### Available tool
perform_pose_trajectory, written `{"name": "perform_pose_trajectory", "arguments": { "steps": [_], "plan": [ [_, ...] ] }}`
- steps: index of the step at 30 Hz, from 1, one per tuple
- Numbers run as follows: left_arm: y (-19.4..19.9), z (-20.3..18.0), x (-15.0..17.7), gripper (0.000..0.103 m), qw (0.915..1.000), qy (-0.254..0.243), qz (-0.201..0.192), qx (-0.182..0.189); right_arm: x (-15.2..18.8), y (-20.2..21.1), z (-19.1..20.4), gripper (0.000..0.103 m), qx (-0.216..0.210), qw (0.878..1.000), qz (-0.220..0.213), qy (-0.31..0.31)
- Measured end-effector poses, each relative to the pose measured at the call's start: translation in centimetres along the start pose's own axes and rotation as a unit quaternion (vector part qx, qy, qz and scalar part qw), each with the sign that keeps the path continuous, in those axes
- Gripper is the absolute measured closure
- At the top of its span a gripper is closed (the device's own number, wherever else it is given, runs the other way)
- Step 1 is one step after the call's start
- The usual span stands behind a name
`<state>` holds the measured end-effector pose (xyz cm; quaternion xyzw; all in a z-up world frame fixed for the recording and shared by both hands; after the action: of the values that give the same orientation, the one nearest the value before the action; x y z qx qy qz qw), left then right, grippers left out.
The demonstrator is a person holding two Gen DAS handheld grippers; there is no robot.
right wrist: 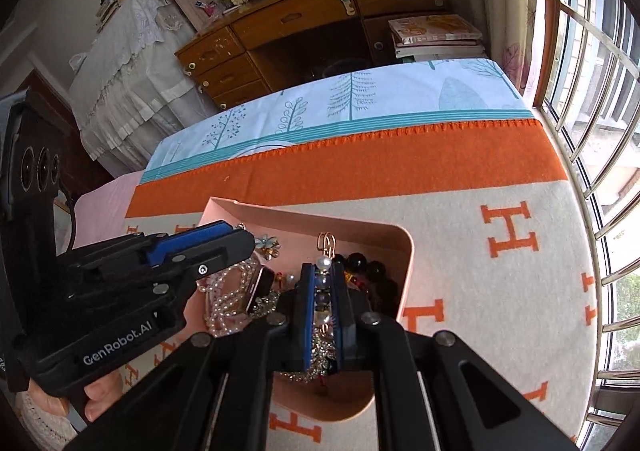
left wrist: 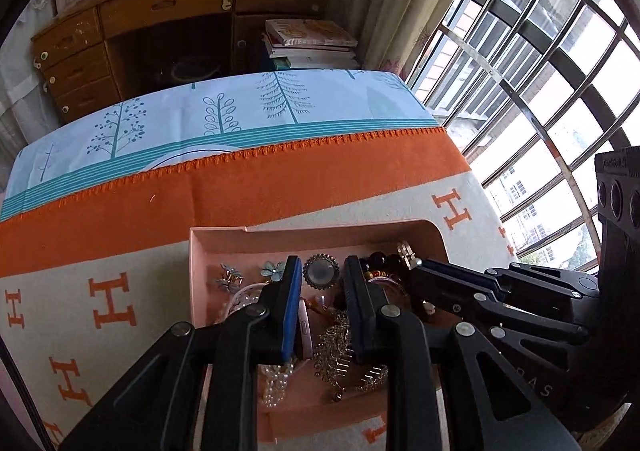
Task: Organize jewelry
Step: 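Carry the pearl brooch and safety pin into the pink box and open both tools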
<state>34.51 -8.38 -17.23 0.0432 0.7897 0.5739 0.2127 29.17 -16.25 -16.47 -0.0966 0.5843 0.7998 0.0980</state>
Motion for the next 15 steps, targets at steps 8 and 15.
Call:
{"name": "perform_pose_trajectory", "arguments": {
  "steps": [8,15],
  "plan": [
    [0.5,-0.1,0.2,0.050,0.9999,-0.003,-0.010,-0.008,0.1,1.2,-1.0,0.083,-0.010,1.000,-0.016,-0.012],
    [3.2,-0.4,1.0,0.050,0.9996,-0.007,-0.022,-0.017,1.0,3.4,-0.6,0.083,-0.016,0.999,-0.032,-0.007]
  ]
}}
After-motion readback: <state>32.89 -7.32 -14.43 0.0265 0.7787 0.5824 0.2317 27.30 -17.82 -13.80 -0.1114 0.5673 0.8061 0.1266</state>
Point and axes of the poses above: each gripper's, at about its wrist camera, not at the fingertips, and y roughly against the way its jaws point, z to its left, x to its underside, the point moved 9 cm from there along -y, roughly the way its jaws point, and after that the axes turned 11 degrees about z, right-handed, at the moved point
